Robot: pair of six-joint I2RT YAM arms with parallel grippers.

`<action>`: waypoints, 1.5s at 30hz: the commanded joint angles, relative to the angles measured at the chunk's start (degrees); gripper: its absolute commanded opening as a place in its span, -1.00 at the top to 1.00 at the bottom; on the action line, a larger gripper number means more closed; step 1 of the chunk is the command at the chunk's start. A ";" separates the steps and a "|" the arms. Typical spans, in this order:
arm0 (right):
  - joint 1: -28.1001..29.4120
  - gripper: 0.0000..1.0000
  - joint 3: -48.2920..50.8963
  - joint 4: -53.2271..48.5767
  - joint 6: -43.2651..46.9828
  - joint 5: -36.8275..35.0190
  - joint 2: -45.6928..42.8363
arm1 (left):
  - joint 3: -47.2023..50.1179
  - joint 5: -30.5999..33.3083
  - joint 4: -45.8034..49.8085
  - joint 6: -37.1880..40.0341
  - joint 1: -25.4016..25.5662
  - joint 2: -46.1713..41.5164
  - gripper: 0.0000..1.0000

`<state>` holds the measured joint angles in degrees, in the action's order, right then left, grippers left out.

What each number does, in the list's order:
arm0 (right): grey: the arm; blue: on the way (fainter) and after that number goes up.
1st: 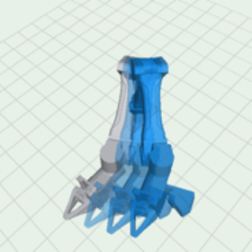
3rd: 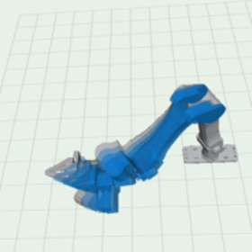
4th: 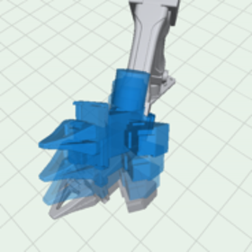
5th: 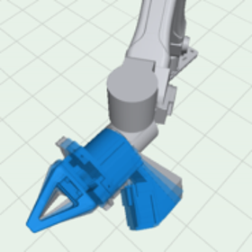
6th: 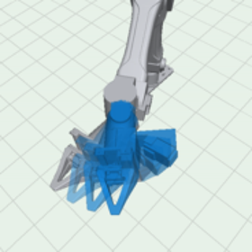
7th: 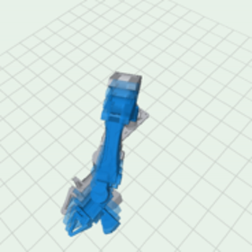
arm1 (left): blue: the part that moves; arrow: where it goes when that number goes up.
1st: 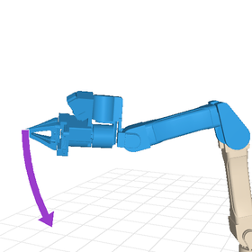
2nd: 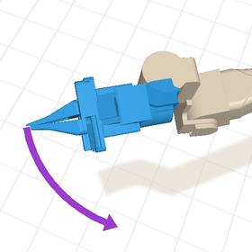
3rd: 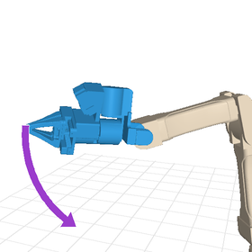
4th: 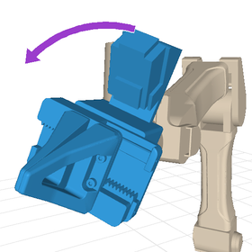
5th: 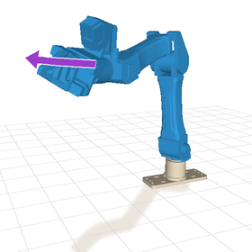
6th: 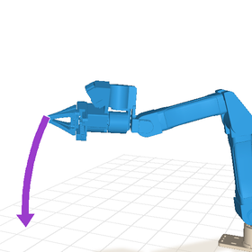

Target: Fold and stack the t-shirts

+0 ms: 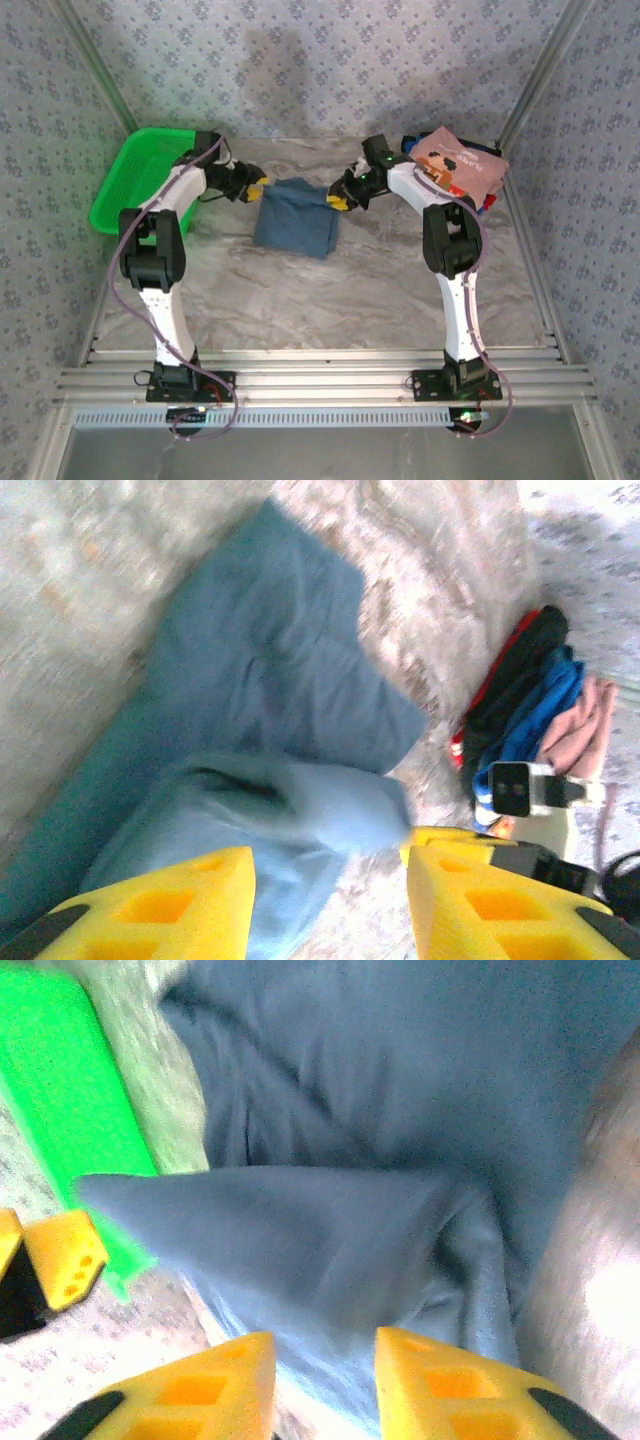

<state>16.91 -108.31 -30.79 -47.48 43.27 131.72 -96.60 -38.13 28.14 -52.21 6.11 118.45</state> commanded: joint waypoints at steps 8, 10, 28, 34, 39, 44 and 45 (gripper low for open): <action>-8.05 -0.02 -1.89 7.21 -3.10 -0.58 -7.20 | -12.66 -3.03 -3.03 1.17 0.03 0.62 -0.14; -7.56 -0.02 -0.23 4.28 -0.65 -0.38 -9.37 | -10.41 -2.12 -0.76 4.67 -0.29 -2.32 -0.17; 2.48 -0.59 3.00 -8.54 18.38 -13.87 -4.46 | 31.65 5.11 -16.14 14.39 -0.40 -30.17 -0.59; 5.37 -0.65 -5.17 -14.04 21.47 -18.06 2.60 | 36.32 10.18 -12.15 16.99 -0.87 -41.15 -0.81; 7.02 -0.67 -9.72 -16.47 22.17 -20.06 6.70 | 38.82 11.49 -5.63 18.30 -3.08 -48.96 -0.81; 9.26 -0.68 -16.17 -22.31 23.86 -27.04 11.29 | 41.97 11.75 -0.13 18.55 -7.39 -57.22 -0.83; 9.80 -0.68 -17.57 -23.51 24.08 -28.47 12.07 | 42.14 11.98 0.88 18.83 -7.85 -58.47 -0.83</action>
<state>25.08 -121.67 -47.88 -25.74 21.50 139.90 -55.27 -27.33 23.33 -35.31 -0.19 63.64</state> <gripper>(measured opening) 0.842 0.913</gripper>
